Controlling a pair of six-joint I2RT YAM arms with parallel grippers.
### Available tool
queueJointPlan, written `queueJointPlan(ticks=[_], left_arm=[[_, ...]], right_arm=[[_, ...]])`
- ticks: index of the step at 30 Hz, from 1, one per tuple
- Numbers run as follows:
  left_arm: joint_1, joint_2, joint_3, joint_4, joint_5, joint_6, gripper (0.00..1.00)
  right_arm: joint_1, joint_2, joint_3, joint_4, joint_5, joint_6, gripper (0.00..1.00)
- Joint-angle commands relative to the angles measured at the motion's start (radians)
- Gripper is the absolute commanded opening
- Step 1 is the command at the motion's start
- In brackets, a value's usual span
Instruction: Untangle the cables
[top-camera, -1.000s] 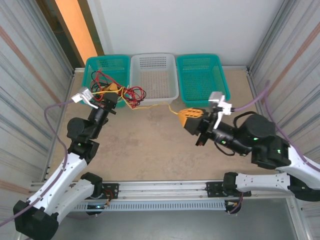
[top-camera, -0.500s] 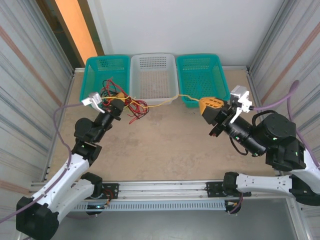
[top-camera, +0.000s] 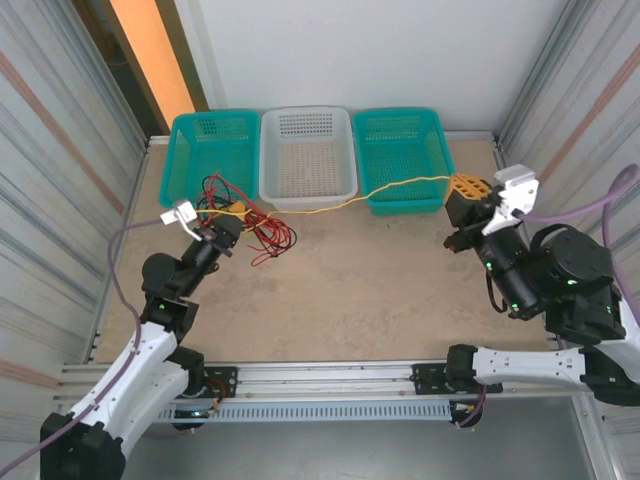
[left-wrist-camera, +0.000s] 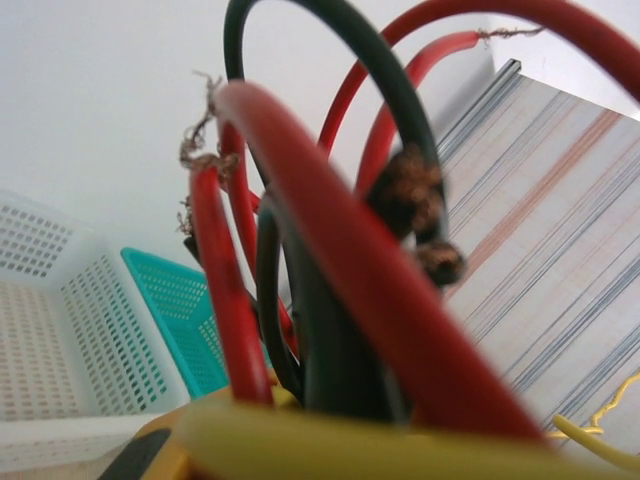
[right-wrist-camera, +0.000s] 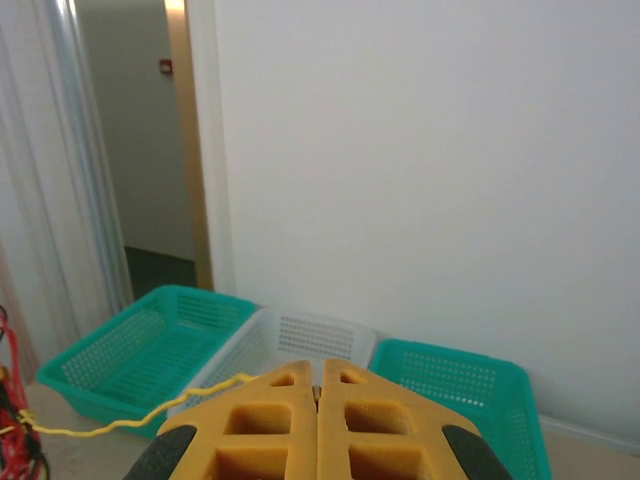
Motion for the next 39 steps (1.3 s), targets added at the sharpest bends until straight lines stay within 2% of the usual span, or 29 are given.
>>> queueJointPlan(ticks=[1,5,7,9,11,13,15,21,25,27,29,31,35,39], left_arm=[[0.09,-0.004,-0.067,-0.015,0.006,-0.072,0.0],[0.229,-0.004,-0.129,0.023,0.081,-0.219,0.0],[0.283,-0.004,-0.143,0.02,0.116,-0.272,0.0],[0.318,-0.015,-0.139,-0.027,0.138,-0.283,0.0],[0.348,-0.032,-0.138,-0.081,0.14,-0.292,0.0],[0.371,-0.037,-0.142,-0.105,0.144,-0.301,0.0],[0.381,-0.036,-0.146,-0.119,0.141,-0.308,0.0],[0.383,-0.005,-0.128,-0.18,0.15,-0.282,0.0],[0.383,0.037,-0.099,-0.208,0.178,-0.27,0.0],[0.381,0.043,-0.082,-0.286,0.163,-0.257,0.0],[0.341,0.05,-0.076,-0.3,0.131,-0.254,0.0],[0.23,0.054,-0.064,-0.325,0.053,-0.228,0.0],[-0.076,0.073,-0.027,-0.427,-0.268,-0.159,0.0],[-0.279,0.212,-0.055,-0.326,-0.471,-0.255,0.0]], right_arm=[[-0.028,0.024,0.093,0.116,0.189,-0.088,0.0],[-0.133,0.129,0.15,0.079,0.188,-0.093,0.0],[-0.243,0.192,0.202,-0.022,0.136,-0.015,0.0],[-0.413,0.27,0.287,-0.219,-0.019,0.16,0.0],[-0.636,0.334,0.345,-0.362,-0.257,0.319,0.0],[-0.833,0.365,0.338,-0.398,-0.468,0.414,0.0],[-0.992,0.378,0.309,-0.388,-0.601,0.475,0.0],[-1.261,0.387,0.236,-0.357,-0.81,0.546,0.0],[-1.323,0.355,0.194,-0.351,-0.848,0.558,0.0],[-1.337,0.326,0.17,-0.334,-0.908,0.565,0.0],[-1.333,0.284,0.121,-0.272,-0.991,0.579,0.0],[-1.305,0.256,0.097,-0.246,-1.037,0.591,0.0],[-1.179,0.242,0.103,-0.262,-0.941,0.578,0.0],[-1.129,0.242,0.124,-0.269,-0.926,0.582,0.0]])
